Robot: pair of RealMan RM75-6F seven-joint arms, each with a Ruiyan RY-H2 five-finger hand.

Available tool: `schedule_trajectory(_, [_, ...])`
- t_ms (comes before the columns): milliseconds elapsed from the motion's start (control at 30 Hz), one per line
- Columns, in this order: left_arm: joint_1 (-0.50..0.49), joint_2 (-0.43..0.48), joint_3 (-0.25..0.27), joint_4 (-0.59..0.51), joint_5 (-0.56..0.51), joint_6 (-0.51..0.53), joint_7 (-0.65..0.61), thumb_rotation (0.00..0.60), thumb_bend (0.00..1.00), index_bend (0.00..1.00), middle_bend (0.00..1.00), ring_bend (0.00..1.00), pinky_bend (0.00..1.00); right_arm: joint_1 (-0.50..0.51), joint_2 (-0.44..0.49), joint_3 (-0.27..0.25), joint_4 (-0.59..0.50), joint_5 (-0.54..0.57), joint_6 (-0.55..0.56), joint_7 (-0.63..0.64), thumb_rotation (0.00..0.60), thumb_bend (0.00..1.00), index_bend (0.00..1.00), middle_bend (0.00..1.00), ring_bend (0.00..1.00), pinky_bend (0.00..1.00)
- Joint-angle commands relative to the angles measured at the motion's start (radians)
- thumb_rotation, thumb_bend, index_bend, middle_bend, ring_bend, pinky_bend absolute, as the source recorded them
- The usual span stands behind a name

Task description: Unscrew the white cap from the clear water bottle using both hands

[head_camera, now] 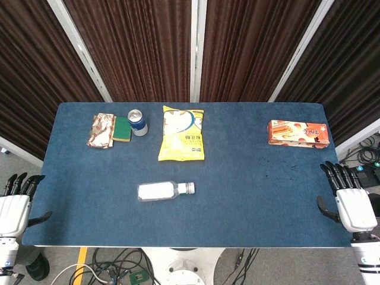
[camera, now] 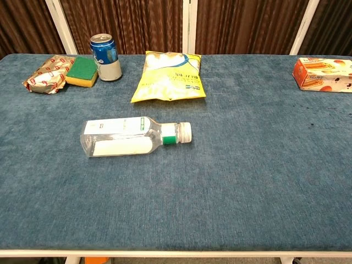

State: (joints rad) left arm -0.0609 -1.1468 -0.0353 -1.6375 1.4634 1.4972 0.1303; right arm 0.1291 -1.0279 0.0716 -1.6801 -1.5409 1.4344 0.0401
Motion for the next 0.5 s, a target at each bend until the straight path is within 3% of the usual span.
schedule_trajectory(33, [0.000,-0.002,-0.001,0.003,-0.002,0.000,-0.001,0.600,0.09,0.16,0.15,0.06,0.02,0.005,-0.003,0.001,0.000,0.005,-0.007,-0.002,0.600,0.36,0.05,0.04,0.00,0.00])
schedule_trajectory(500, [-0.029,0.017,-0.016,-0.025,0.031,-0.004,0.036,0.600,0.09,0.16,0.15,0.06,0.02,-0.010,0.003,0.007,0.013,-0.014,0.050,0.035,0.600,0.36,0.05,0.04,0.00,0.00])
